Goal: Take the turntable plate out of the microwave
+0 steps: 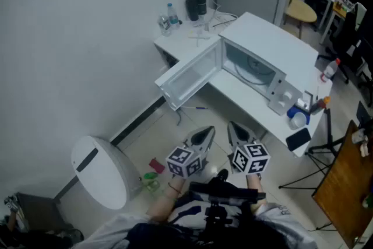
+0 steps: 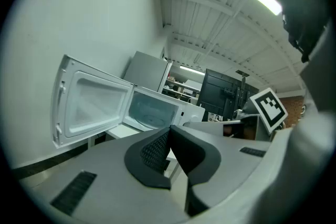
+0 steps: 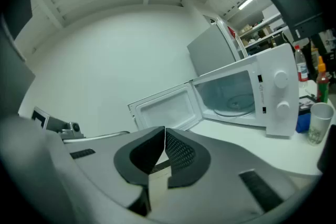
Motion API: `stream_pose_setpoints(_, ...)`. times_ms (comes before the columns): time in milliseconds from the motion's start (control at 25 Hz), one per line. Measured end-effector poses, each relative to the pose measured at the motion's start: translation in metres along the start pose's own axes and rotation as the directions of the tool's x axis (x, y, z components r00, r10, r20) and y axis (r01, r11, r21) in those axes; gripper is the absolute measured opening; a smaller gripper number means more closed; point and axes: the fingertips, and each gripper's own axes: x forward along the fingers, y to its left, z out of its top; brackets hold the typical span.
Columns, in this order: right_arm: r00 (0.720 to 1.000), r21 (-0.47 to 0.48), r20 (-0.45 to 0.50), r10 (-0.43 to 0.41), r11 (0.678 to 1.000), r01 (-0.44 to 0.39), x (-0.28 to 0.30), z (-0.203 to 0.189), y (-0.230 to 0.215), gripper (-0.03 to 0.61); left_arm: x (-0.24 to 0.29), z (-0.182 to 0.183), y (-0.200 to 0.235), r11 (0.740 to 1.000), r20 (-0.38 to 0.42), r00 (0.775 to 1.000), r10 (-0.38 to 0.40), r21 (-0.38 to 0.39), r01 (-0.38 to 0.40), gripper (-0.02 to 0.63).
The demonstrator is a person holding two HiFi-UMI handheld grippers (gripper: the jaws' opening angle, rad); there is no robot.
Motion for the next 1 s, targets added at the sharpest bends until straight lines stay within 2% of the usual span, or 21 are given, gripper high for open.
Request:
stream_pose_setpoints(120,0.999,0.037,-0.021,0.027,0.999,-0.027,0.024,0.010,-0.023,0.008,0.033,0.005,0.006,1.000,-0.017,1.000,-0.018,0.016,0.019,0.006)
stream_pose_setpoints(280,0.996,0.026,-0.082,0.047,0.999,-0.045,0.053,0.010,-0.050,0.008,0.067,0.012,0.018,1.000,-0.017,1.000,-0.015,0.020,0.016,0.006)
stream_pose_setpoints(480,0.992,0.028,-0.111,0.059,0.998,-0.056,0.084,0.005,-0.073,0.009,0.083,0.003,0.036,0.999,-0.065,0.998,0.021,0.027,-0.019,0.006)
stream_pose_setpoints(680,0.991,0.088,-0.124,0.054,0.995,-0.043,0.089,-0.006,-0.087,0.006,0.096,-0.002,0.051,0.999,-0.118,0.992,0.032,0.020,-0.029,0.006)
stream_pose_setpoints(840,0.994,0.103,-0.108,0.031,0.995,-0.020,0.092,-0.007,-0.104,0.006,0.124,0.002,0.054,1.000,-0.146,0.989,-0.019,0.005,0.020,0.006)
stream_pose_setpoints(1000,0.992,0.179,-0.120,-0.034,0.982,0.055,0.104,-0.007,-0.137,0.006,0.162,-0.002,0.053,0.991,-0.205,0.970,-0.132,0.005,0.136,0.006)
